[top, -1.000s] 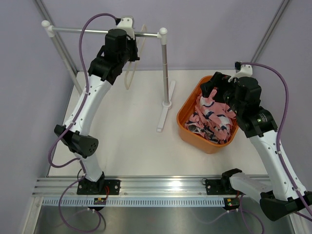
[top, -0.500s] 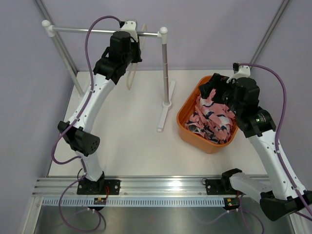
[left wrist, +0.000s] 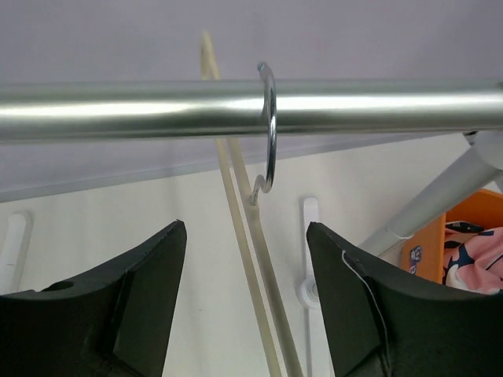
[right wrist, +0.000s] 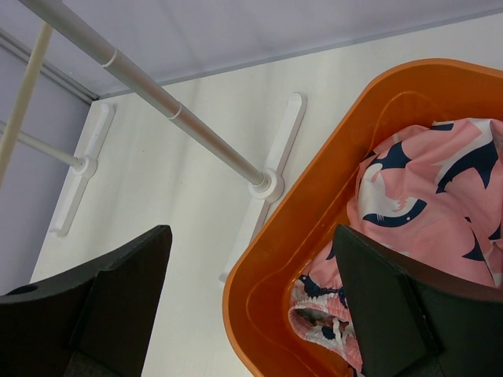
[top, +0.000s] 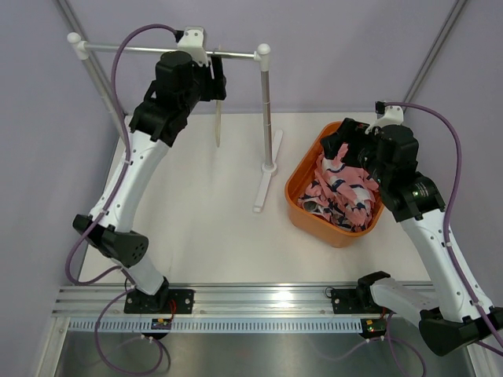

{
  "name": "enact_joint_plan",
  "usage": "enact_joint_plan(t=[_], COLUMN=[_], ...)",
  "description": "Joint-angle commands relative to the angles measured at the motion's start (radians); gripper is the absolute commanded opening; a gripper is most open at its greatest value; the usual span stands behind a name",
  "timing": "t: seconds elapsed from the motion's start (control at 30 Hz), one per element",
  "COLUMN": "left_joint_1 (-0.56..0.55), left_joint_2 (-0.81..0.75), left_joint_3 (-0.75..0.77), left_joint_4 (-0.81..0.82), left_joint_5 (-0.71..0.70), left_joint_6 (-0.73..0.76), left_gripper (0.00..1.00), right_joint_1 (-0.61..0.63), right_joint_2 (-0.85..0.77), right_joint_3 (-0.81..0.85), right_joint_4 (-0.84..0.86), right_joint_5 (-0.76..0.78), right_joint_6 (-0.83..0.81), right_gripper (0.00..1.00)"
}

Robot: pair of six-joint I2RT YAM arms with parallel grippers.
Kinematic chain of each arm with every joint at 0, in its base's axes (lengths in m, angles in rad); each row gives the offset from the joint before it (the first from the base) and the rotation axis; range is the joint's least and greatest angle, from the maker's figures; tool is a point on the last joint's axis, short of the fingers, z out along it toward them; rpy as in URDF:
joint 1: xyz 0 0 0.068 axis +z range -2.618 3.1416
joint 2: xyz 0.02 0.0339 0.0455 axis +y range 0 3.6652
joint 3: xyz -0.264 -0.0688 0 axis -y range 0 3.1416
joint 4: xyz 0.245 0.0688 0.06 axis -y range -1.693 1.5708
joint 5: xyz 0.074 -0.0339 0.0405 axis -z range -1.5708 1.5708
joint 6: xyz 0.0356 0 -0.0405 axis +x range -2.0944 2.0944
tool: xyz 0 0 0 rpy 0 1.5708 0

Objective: Remove the shorts from the hanger

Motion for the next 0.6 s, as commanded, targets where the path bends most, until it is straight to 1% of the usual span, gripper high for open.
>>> enact_joint_plan(t=[0.0,0.17,0.3,0.4,0.43,0.5,0.53,0.57], left_joint_1=[-0.009,-0.02,-0.058,-0.091,-0.098,-0.115,-0.118,-0.12], left_joint_2=[-0.099,-0.171,-0.266,-0.353,-0.404,-0.487,-0.487,-0.543], left_joint_3=[-0.02,-0.061,-0.153,-0.248,-0.274,-0.365,-0.395,-0.455], left_joint_4=[0.054,-0.013,-0.026,-0.015,-0.013,-0.001,0.002,0.008], left_joint_5=[-0.02,-0.102,-0.148,-0.178,-0.194,-0.213,-0.213,-0.211], left_joint_6=[0.014,-0.035,-0.058,-0.064,-0.072,-0.078,-0.084,-0.087], left_gripper=[0.68,0.69,0.7,0.72,0.72,0.73,0.74,0.73], right_joint_1=[-0.005,-0.005,-0.003,-0.005,-0.003,-0.005,-0.005,-0.005], right_joint_2=[-0.022,-0.036,-0.055,-0.085,-0.102,-0.122,-0.128,-0.131], right_joint_3=[0.002,-0.009,-0.037,-0.07,-0.076,-0.09,-0.092,-0.093], right_joint_4=[0.026,0.035,0.046,0.077,0.089,0.095,0.094,0.089], right_joint_5=[0.001,-0.026,-0.058,-0.097,-0.108,-0.135,-0.141,-0.135], right_joint_6=[-0.022,-0.025,-0.022,-0.013,-0.015,-0.021,-0.025,-0.033], right_gripper=[0.93,0.94,0.96,0.98,0.98,1.0,0.99,0.99])
